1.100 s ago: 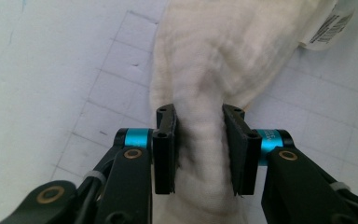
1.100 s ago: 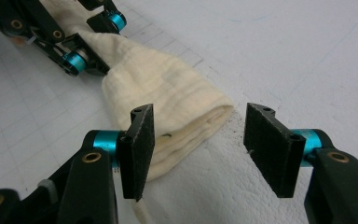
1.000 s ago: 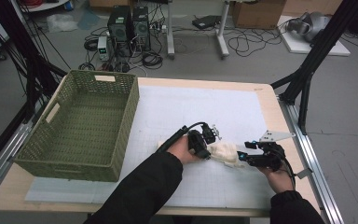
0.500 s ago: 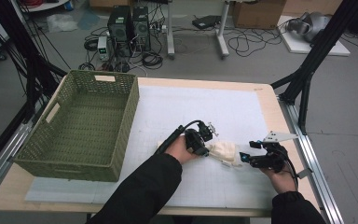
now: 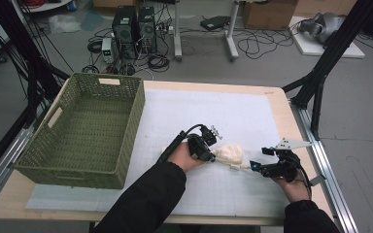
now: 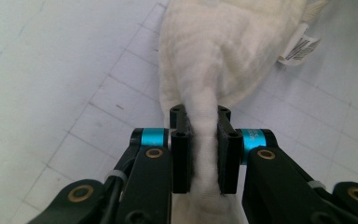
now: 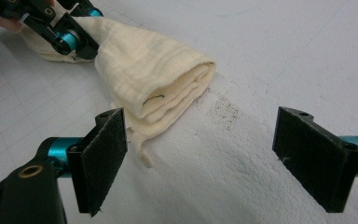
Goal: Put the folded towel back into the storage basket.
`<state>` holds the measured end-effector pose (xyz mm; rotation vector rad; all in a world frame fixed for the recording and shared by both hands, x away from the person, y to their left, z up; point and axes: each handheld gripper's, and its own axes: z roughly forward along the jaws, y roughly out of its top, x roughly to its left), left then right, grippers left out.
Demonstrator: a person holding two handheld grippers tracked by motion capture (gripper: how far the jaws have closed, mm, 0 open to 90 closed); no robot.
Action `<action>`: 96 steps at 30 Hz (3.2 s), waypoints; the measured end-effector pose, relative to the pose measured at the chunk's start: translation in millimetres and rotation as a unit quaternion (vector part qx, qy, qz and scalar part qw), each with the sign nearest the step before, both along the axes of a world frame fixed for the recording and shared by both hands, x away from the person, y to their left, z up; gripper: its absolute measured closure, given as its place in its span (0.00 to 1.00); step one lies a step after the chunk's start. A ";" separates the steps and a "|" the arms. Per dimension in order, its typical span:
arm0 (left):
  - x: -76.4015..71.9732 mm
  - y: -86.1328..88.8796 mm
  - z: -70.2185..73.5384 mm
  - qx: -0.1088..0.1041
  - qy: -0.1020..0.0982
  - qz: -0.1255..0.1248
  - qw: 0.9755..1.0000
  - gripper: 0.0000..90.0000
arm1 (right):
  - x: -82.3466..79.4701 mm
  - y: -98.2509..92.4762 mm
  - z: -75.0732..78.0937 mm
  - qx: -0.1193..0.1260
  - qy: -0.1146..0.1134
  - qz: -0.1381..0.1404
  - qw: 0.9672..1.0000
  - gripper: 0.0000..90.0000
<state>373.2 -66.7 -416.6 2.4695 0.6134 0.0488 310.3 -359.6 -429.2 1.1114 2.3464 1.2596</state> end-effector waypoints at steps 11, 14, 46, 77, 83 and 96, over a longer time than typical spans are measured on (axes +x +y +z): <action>4.1 20.1 3.9 -0.027 0.020 0.035 0.999 0.88 | -4.3 -3.4 0.3 0.004 -0.006 -0.007 1.000 0.14; 5.0 23.2 5.9 -0.033 0.024 0.040 0.998 0.88 | -3.9 -3.8 -0.2 0.003 -0.006 -0.006 1.000 0.13; 18.5 65.7 22.0 -0.181 0.110 0.149 0.966 0.89 | -3.1 -3.9 0.0 0.009 -0.008 -0.005 1.000 0.13; 16.7 90.9 41.4 -0.267 0.163 0.203 0.928 0.89 | -2.4 -3.5 0.5 0.011 -0.015 0.001 1.000 0.13; 10.3 107.3 61.2 -0.284 0.171 0.232 0.914 0.89 | -1.8 -2.2 0.5 0.009 -0.017 0.005 1.000 0.13; 3.4 144.8 95.7 -0.339 0.165 0.253 0.891 0.89 | 0.6 0.6 -1.1 0.000 -0.015 0.009 1.000 0.13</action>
